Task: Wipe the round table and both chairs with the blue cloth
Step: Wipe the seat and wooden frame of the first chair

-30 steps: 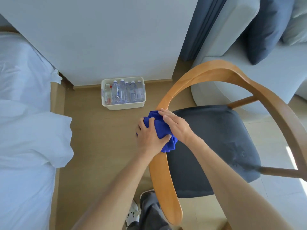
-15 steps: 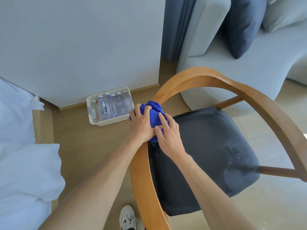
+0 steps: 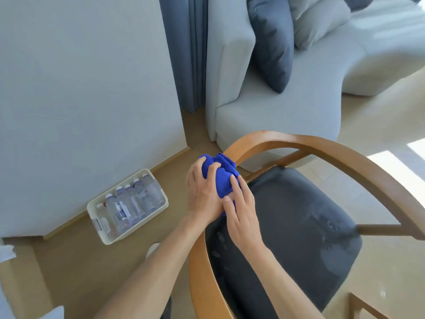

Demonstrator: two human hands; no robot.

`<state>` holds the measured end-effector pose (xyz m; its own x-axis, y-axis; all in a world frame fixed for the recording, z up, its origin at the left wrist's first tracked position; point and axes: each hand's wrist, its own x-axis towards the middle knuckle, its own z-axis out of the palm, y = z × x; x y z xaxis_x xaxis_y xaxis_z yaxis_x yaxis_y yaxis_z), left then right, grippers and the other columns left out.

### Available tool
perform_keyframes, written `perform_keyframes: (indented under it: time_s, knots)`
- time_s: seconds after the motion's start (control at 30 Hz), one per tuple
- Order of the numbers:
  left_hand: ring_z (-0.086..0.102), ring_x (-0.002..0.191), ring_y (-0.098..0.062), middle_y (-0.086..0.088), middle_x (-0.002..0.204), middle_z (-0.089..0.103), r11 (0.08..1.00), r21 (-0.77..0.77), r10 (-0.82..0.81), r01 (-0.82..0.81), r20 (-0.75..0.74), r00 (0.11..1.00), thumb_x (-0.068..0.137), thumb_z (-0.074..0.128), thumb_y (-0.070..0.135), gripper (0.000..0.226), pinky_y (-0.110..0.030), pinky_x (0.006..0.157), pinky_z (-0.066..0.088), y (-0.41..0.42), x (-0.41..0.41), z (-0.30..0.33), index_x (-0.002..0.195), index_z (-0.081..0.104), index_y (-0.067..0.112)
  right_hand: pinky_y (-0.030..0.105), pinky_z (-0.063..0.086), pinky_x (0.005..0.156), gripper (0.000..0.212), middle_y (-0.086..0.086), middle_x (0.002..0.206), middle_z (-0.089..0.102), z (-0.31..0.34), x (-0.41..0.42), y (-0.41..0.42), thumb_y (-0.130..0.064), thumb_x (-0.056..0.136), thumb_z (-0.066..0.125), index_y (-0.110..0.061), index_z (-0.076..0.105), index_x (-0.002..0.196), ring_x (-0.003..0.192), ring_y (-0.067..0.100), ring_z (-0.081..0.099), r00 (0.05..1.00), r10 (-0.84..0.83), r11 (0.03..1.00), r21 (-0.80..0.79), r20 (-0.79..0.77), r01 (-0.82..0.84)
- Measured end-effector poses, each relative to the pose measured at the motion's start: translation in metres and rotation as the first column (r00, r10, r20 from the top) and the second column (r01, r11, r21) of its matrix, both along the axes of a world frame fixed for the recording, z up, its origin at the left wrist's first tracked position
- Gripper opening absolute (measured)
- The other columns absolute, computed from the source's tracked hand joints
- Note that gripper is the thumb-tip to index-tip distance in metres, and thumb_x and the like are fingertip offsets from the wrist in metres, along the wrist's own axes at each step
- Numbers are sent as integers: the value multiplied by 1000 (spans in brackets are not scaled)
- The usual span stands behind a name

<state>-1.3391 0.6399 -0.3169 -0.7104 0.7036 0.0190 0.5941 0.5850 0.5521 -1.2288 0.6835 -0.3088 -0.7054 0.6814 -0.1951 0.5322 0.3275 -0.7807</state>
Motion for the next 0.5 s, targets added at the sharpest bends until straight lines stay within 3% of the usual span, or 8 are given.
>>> perform_keyframes:
  time_s: [0.13,0.23,0.33,0.43,0.5]
  knots:
    - [44,120,-38,-21,137,42,985,5,-171,171,-3,985,76,44,49,56,-51,92,48,0,-21,1,121,49,15,15,12,115,59,-24,154,14,2,-29,-23,-45,94,30,-28,24,151,140,-11,9,974,-227,973,-36,-1,227]
    - [46,119,-38,-20,136,43,965,4,-262,262,-11,965,73,70,32,56,-50,90,49,0,-38,1,120,45,19,7,12,111,61,-16,157,19,4,-51,-41,-43,93,30,-23,26,151,141,-8,14,918,-396,916,-77,-10,394]
    - [50,117,-39,-21,134,47,936,-12,-352,353,33,935,67,79,25,63,-50,90,50,5,-51,5,119,42,20,-2,12,104,55,-19,155,23,12,-66,-43,-39,95,31,-28,30,149,138,-12,18,862,-507,854,-131,2,503]
    - [36,130,-36,-16,146,32,889,-65,-451,453,53,891,70,74,34,69,-48,101,43,13,-61,10,127,36,23,14,18,115,51,-18,154,28,15,-70,-37,-39,95,32,-34,34,145,137,-10,23,827,-562,815,-198,-37,545]
    - [17,137,-23,-3,152,12,860,-33,-484,509,262,835,72,65,39,69,-37,109,32,14,-74,10,132,32,31,25,22,118,50,-18,153,29,15,-70,-32,-40,94,33,-32,37,144,137,-8,26,809,-586,792,-247,-50,558]
